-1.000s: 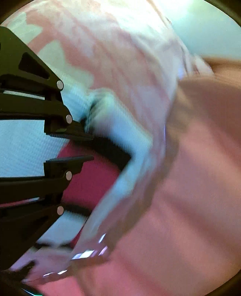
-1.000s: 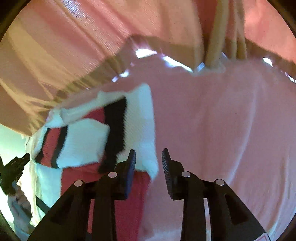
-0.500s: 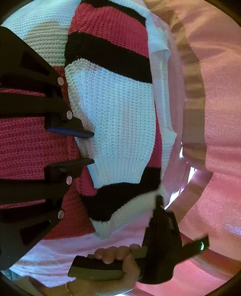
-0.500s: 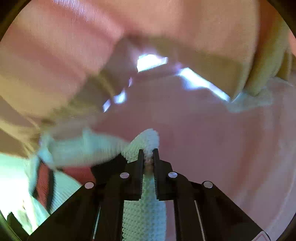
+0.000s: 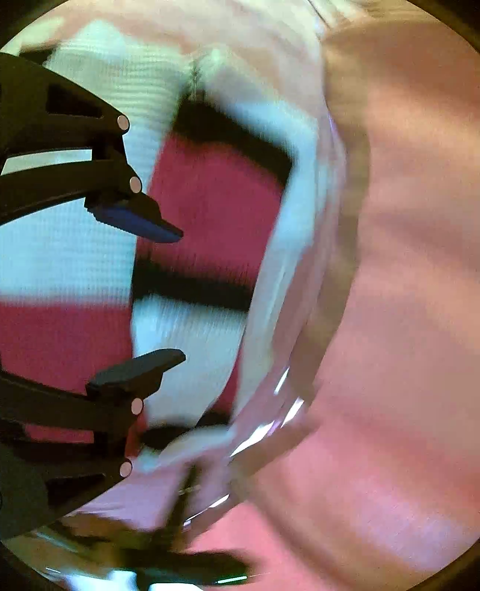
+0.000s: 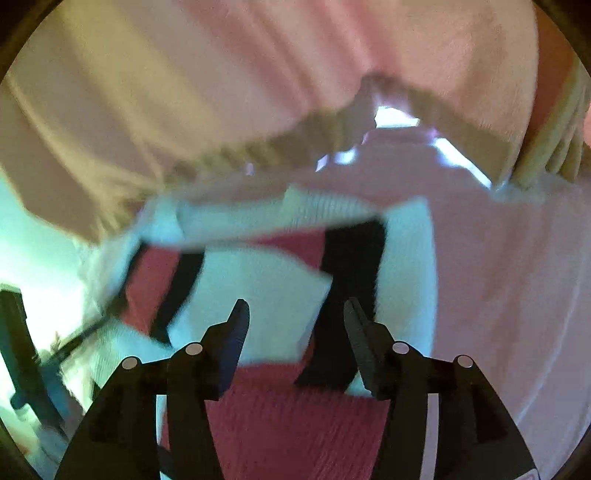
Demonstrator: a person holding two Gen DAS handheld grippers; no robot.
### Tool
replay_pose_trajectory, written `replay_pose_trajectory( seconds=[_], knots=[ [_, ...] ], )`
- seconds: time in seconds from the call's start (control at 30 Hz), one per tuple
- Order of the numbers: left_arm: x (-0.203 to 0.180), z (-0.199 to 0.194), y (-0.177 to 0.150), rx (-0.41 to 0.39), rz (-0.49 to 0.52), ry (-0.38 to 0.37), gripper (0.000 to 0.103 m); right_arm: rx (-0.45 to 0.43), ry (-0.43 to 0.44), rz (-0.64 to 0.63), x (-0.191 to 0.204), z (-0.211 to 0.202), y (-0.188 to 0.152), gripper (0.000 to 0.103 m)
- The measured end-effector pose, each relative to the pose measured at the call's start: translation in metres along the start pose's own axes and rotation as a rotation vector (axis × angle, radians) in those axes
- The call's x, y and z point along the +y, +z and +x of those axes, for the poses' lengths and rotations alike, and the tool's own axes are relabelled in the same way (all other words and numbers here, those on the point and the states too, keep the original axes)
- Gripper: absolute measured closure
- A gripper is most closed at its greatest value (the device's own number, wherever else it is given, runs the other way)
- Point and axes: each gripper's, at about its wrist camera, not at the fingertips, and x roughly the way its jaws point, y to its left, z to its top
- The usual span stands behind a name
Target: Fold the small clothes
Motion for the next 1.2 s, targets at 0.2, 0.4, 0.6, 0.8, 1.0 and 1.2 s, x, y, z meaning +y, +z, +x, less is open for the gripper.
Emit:
replay_pose_trajectory(
  seconds=[0.2,0.4,0.6,0.8,1.0,1.2],
  knots=[
    [0.127,-0.013,0.01,-0.003,-0.389,0.08,0.046,0.069,-0.034,0.133,-0.009,0.041,-0.022,0.05],
    [0.15,-0.011,0.014,-0.054,-0.402,0.069,0.056,0.076,0.005,0.111,0.016,0.066,-0.031,0.092],
    [0.154,0.009,0.025,-0.038,-0.444,0.081,0.083,-0.145,0.016,0.031,0.038,0.006,-0.007,0.094],
    [0.147,0.019,0.018,-0.001,-0.422,0.102,0.083,0.005,-0.11,0.015,-0.008,0.054,-0.016,0.094],
    [0.141,-0.017,0.016,-0.045,-0.452,0.087,0.079,-0.049,-0.175,-0.039,-0.001,0.03,-0.023,0.081],
    [0.136,0.013,0.008,0.057,-0.504,-0.019,0.08,-0.149,-0.05,-0.059,0.054,-0.009,-0.013,0.068]
  ],
)
